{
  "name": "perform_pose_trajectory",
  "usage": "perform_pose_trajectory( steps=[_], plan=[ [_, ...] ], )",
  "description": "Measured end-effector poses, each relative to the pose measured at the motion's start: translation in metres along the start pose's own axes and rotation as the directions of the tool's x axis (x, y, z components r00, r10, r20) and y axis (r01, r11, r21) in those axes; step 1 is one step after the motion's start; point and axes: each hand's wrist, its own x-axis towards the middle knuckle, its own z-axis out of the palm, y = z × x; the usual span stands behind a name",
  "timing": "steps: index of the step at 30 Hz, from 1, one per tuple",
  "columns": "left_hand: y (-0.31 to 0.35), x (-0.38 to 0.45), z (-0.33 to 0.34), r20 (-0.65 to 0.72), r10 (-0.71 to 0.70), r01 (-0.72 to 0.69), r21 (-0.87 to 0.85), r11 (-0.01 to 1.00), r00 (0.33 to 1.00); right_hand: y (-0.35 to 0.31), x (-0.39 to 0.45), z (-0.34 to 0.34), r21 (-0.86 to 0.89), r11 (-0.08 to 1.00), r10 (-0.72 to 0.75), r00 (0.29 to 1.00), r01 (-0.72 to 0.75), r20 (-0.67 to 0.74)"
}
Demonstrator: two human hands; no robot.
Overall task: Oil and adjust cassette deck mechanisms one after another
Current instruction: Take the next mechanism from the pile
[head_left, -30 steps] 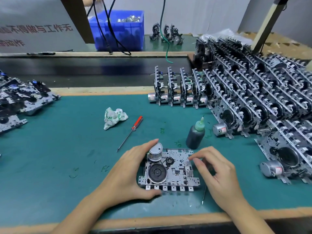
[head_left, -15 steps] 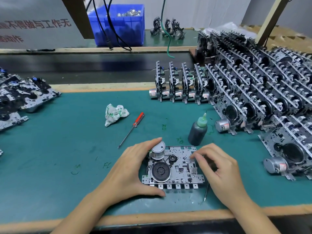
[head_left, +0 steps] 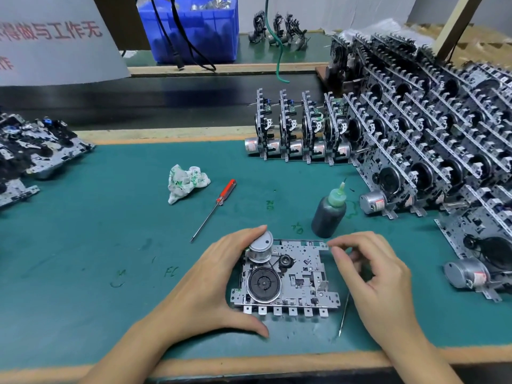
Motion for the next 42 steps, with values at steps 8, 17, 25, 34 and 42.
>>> perform_pose_trajectory(
  steps=[8,17,25,34,42],
  plan=[
    [-0.001,0.000,0.001,-0.009,0.009,-0.009,-0.028,1.000,1.000,-0.003,0.003,-0.007,0.163,0.972,0.176,0.984,-0.169,-0.026],
    [-0.001,0.000,0.000,-0.023,0.033,-0.033,-0.020,0.999,0.999,-0.034,0.017,-0.009,-0.426,0.803,0.072,0.643,0.416,0.763],
    [0.000,-0.004,0.003,-0.127,0.108,-0.098,0.083,0.992,0.986,-0.042,0.028,-0.006,-0.420,0.786,-0.003,0.682,0.454,0.732],
    [0.030,0.020,-0.001,0.148,-0.208,0.215,-0.911,0.351,0.967,-0.053,0.037,-0.015,0.396,0.789,-0.031,0.613,-0.470,0.790],
    [0.036,0.020,0.020,0.374,-0.082,0.342,-0.902,-0.265,0.924,-0.041,0.016,0.003,0.403,0.402,-0.023,0.431,-0.822,0.902]
  ],
)
